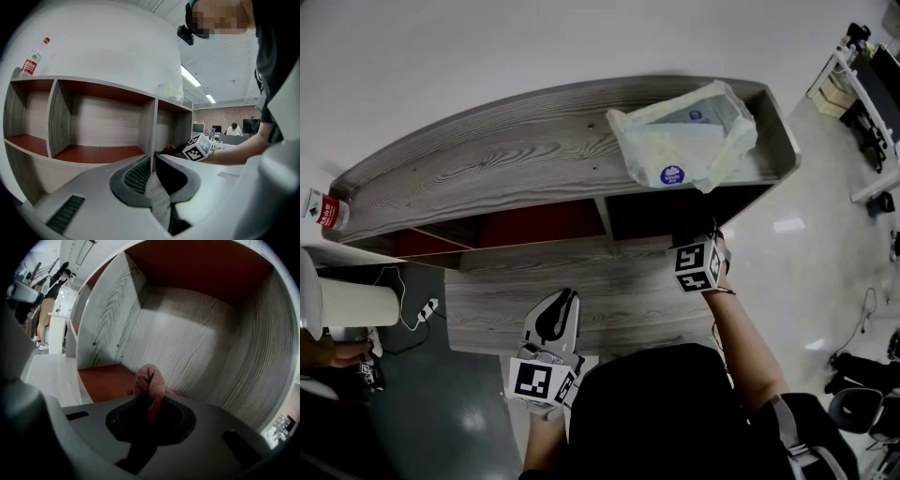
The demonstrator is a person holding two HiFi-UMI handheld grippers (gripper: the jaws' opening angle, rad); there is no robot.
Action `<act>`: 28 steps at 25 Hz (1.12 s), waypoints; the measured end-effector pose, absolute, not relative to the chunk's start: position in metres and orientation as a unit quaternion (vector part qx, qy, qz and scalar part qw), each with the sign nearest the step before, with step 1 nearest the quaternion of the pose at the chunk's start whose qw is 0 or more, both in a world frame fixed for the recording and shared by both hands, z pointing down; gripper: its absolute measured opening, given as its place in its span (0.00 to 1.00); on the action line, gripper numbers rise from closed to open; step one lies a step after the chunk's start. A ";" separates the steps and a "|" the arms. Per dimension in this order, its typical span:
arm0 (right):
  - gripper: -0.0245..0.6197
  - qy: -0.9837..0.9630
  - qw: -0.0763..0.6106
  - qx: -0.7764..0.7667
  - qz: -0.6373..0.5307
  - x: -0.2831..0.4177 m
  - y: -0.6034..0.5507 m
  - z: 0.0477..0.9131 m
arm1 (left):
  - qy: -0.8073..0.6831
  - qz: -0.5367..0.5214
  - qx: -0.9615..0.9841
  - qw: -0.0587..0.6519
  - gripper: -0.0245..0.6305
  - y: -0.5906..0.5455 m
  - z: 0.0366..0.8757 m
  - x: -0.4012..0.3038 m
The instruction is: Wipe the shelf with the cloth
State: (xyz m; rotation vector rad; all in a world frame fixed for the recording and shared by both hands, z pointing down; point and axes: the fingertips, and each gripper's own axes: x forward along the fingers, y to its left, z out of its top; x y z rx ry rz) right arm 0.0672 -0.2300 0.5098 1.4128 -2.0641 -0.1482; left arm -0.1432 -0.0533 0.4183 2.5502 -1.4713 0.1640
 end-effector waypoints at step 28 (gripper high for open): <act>0.34 -0.877 0.218 0.427 -0.034 -0.035 -0.203 0.496 | -0.544 0.057 0.831 0.102 0.10 -0.023 0.421 -0.165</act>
